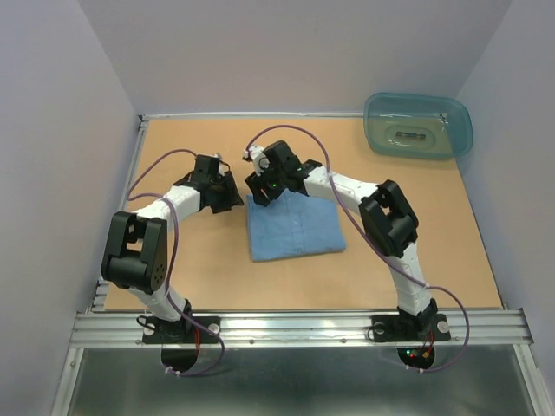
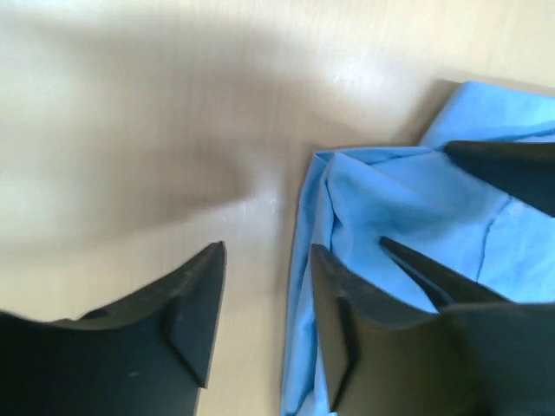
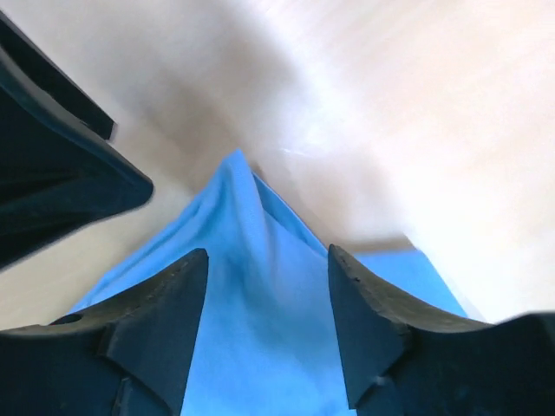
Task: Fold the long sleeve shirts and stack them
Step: Fold the shirt
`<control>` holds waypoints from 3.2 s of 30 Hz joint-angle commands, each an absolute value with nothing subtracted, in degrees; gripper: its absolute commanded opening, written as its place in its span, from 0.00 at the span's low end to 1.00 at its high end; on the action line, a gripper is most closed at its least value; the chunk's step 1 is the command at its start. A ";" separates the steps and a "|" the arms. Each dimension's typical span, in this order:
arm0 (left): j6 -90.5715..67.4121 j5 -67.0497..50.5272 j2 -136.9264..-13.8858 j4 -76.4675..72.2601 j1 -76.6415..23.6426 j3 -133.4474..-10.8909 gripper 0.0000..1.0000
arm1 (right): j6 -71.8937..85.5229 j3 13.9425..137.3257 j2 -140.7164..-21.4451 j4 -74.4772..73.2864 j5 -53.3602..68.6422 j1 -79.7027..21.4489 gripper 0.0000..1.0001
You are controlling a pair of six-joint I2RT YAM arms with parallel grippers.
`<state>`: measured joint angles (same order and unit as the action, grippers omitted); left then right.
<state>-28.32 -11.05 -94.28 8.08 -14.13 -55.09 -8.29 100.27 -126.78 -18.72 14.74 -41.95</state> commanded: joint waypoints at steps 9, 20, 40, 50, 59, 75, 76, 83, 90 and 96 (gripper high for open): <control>-32.78 -12.91 -74.36 5.55 -17.22 -52.56 0.66 | 20.27 78.98 -99.77 -7.94 4.03 -32.01 0.80; -36.73 -20.39 -86.47 -13.95 -25.40 -52.21 0.55 | 50.70 46.97 -95.18 37.15 19.59 -25.58 0.74; -33.14 -17.41 -97.42 -15.21 -24.78 -55.02 0.54 | 55.81 32.87 -98.30 56.20 25.66 -11.08 0.71; -35.24 -16.17 -78.23 -8.79 -32.69 -42.20 0.66 | 54.05 28.31 -78.93 41.40 36.82 -14.67 0.73; -40.77 -18.99 -82.43 -20.89 -35.77 -29.72 0.65 | 55.82 13.20 -80.42 52.11 29.99 -22.15 0.73; -40.17 -12.05 -67.60 -10.04 -30.59 -29.96 0.64 | 49.67 17.73 -68.49 39.58 30.68 -14.41 0.72; -39.12 -11.52 -67.24 -9.50 -29.45 -32.58 0.65 | 48.61 21.84 -67.51 35.72 30.33 -14.41 0.72; -36.13 -18.27 -79.17 -13.87 -22.25 -43.05 0.64 | 54.03 33.39 -79.60 44.10 31.73 -14.59 0.73; -33.93 -21.88 -96.75 -18.90 -20.30 -54.13 0.63 | 54.23 46.22 -100.61 52.99 30.50 -15.64 0.73; -34.19 -22.50 -105.72 -21.97 -16.45 -56.16 0.62 | 56.33 52.47 -115.63 56.25 27.16 -15.47 0.72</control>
